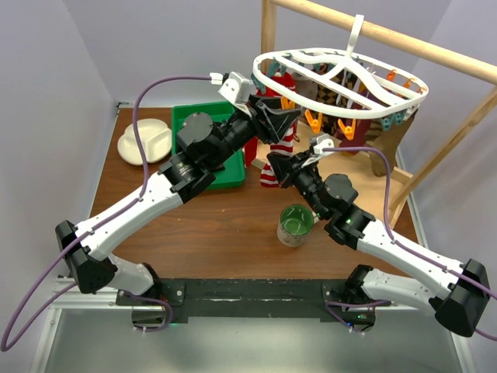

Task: Remove the socks clipped to the hanger
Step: Remove the sock from the hanger.

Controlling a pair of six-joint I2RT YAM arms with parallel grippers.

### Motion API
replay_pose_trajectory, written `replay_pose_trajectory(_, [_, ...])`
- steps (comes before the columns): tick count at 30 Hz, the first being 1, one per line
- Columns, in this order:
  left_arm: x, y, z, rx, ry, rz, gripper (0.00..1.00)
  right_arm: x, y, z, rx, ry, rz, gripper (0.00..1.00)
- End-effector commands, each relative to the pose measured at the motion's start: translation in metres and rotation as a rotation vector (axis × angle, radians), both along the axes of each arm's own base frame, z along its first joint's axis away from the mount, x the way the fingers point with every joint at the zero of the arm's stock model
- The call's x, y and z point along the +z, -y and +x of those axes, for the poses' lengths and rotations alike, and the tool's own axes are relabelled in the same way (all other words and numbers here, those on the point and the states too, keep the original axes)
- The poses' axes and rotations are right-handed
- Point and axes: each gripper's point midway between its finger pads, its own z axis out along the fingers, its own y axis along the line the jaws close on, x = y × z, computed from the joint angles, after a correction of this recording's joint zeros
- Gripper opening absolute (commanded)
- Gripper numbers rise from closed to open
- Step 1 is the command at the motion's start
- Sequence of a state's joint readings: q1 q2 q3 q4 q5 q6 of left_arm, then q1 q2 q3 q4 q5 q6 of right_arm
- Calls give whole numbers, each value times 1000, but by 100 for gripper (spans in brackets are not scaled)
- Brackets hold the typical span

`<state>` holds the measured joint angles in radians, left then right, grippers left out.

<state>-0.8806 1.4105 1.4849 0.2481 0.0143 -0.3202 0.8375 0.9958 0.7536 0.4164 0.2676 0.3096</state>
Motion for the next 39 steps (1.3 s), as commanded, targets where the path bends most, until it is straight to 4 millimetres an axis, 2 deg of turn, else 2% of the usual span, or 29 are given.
replay_pose_trajectory(1, [37,-6,-4,12,77,-78,54,26,-2,0,7,47,31,0])
replay_pose_trajectory(9, [39,-8,0,33,73,-100,44,26,-2,0,9,47,28,0])
replay_pose_trajectory(12, [40,-7,0,30,77,-105,33,25,-2,0,10,46,27,0])
replay_pose_trajectory(16, [40,-5,-1,18,84,-99,7,22,-1,0,4,42,21,0])
replay_pose_trajectory(18, [40,-5,-1,19,85,-98,1,21,0,0,2,42,21,0])
replay_pose_trajectory(29, [39,-6,-1,26,87,-93,0,6,9,-6,-8,21,26,0])
replay_pose_trajectory(30, [39,-6,-1,25,88,-90,0,0,10,-7,-11,12,21,0])
replay_pose_trajectory(39, [41,-4,-6,0,91,-84,0,-1,18,-12,-22,10,19,0])
